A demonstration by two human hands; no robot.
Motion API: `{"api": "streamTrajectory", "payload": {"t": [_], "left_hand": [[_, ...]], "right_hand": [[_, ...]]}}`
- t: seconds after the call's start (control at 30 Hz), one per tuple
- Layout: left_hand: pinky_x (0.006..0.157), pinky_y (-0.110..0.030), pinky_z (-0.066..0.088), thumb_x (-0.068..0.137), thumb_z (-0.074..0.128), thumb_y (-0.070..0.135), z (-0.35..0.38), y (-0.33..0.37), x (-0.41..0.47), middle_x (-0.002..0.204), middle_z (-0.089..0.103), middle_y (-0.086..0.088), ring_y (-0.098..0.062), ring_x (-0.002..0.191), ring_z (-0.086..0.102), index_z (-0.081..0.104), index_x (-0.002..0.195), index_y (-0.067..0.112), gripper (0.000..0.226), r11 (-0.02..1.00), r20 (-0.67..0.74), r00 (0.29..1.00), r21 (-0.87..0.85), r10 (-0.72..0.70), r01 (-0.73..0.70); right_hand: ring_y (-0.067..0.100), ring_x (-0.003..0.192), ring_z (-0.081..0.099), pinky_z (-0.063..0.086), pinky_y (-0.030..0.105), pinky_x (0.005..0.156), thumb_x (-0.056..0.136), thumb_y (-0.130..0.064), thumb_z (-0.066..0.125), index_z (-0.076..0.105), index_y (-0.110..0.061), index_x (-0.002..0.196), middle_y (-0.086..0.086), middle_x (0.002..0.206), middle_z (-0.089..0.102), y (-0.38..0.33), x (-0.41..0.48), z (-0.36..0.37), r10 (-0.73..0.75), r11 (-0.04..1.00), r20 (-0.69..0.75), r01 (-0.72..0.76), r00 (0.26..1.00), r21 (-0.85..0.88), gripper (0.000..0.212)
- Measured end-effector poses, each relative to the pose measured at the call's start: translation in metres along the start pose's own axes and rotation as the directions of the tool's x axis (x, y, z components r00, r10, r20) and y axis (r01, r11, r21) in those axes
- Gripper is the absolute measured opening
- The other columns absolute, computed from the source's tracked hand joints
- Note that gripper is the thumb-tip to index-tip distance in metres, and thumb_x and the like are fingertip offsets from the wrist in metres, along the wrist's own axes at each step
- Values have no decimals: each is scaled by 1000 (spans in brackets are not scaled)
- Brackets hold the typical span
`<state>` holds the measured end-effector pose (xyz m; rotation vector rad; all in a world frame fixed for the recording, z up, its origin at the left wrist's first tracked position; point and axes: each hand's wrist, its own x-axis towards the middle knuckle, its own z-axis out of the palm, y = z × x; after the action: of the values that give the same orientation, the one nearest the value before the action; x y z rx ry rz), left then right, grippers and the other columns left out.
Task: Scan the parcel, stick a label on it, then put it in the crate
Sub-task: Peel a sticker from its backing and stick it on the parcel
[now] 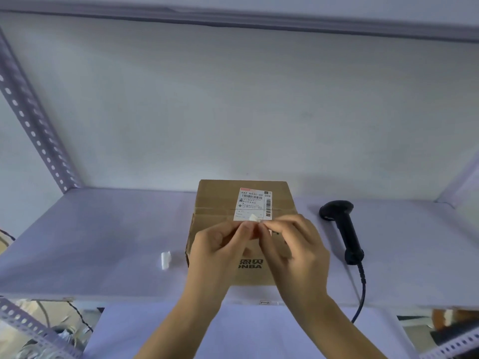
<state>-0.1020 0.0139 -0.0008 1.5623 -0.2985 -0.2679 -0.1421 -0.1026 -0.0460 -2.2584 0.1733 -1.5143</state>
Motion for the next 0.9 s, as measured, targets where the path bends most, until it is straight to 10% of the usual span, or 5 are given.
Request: {"api": "streamTrajectory", "payload": {"t": [0.27, 0.37, 0.5, 0.9], "left_hand": [[44, -7, 40, 86, 68, 19, -3, -7, 13, 59, 71, 4, -4, 46, 57, 76, 79, 12, 13, 996, -42, 998, -80, -41, 38], [43, -9, 41, 86, 68, 18, -12, -9, 26, 65, 75, 5, -5, 45, 51, 73, 77, 13, 12, 994, -30, 997, -92, -67, 64], [44, -12, 40, 87, 66, 21, -20, -11, 34, 70, 77, 5, -6, 43, 46, 73, 81, 13, 13, 995, 5, 998, -69, -66, 66], [59, -15, 49, 86, 69, 25, -12, -4, 101, 62, 69, 18, 4, 59, 61, 71, 76, 27, 10, 979, -49, 993, 181, 107, -97]], "right_hand": [[9, 82, 63, 49, 19, 63, 97, -33, 50, 73, -19, 100, -7, 93, 67, 6, -4, -2, -116, 993, 221, 112, 968, 31, 27], [1, 69, 55, 41, 8, 62, 90, -30, 62, 72, -24, 96, -17, 83, 62, 10, 11, -10, 190, 951, 143, -219, 971, 221, 13], [3, 55, 44, 38, 11, 55, 82, -35, 74, 69, -23, 81, -16, 64, 59, 27, 32, -12, 618, 636, 304, -688, 725, 349, 13], [1, 51, 45, 38, 13, 51, 88, -21, 68, 72, -7, 83, -12, 58, 56, 49, 68, 25, 647, 531, 478, -801, 594, 276, 15]]}}
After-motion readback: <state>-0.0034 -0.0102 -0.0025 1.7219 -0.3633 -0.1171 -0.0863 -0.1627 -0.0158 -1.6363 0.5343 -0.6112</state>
